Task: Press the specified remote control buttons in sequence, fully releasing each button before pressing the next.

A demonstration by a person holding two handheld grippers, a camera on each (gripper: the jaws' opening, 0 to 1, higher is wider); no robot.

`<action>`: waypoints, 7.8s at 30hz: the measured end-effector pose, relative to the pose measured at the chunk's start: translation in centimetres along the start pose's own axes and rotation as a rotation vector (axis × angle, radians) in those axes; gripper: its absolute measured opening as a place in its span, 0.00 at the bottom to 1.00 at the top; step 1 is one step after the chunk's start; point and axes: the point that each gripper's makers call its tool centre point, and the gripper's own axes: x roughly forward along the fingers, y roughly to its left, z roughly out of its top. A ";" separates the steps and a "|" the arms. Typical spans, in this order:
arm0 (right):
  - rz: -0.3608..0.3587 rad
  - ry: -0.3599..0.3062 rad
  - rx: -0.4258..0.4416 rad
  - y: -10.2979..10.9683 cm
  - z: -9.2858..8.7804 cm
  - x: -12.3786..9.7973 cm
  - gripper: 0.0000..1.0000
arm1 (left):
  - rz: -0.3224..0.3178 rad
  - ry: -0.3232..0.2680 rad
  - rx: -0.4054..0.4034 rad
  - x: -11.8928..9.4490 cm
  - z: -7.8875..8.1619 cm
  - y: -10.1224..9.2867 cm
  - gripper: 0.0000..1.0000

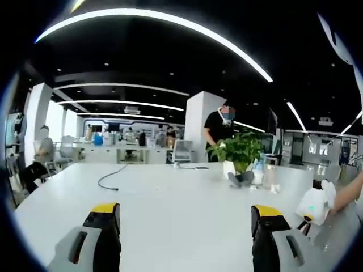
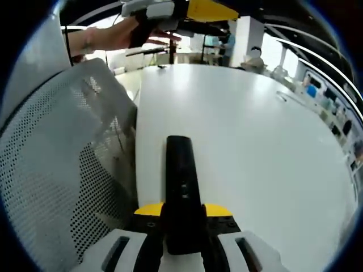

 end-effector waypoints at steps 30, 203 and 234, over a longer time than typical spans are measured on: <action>-0.003 0.000 0.008 0.0 0.0 0.0 0.22 | 0.213 0.068 -0.021 -6.0 -2.5 2.0 1.00; 0.108 0.141 -0.076 -12.0 1.2 1.3 0.21 | 0.208 0.009 -0.001 -6.5 -2.0 2.1 0.98; 0.113 0.232 -0.154 -14.7 1.4 1.6 0.21 | 0.205 0.029 -0.001 -6.4 -2.4 2.1 0.97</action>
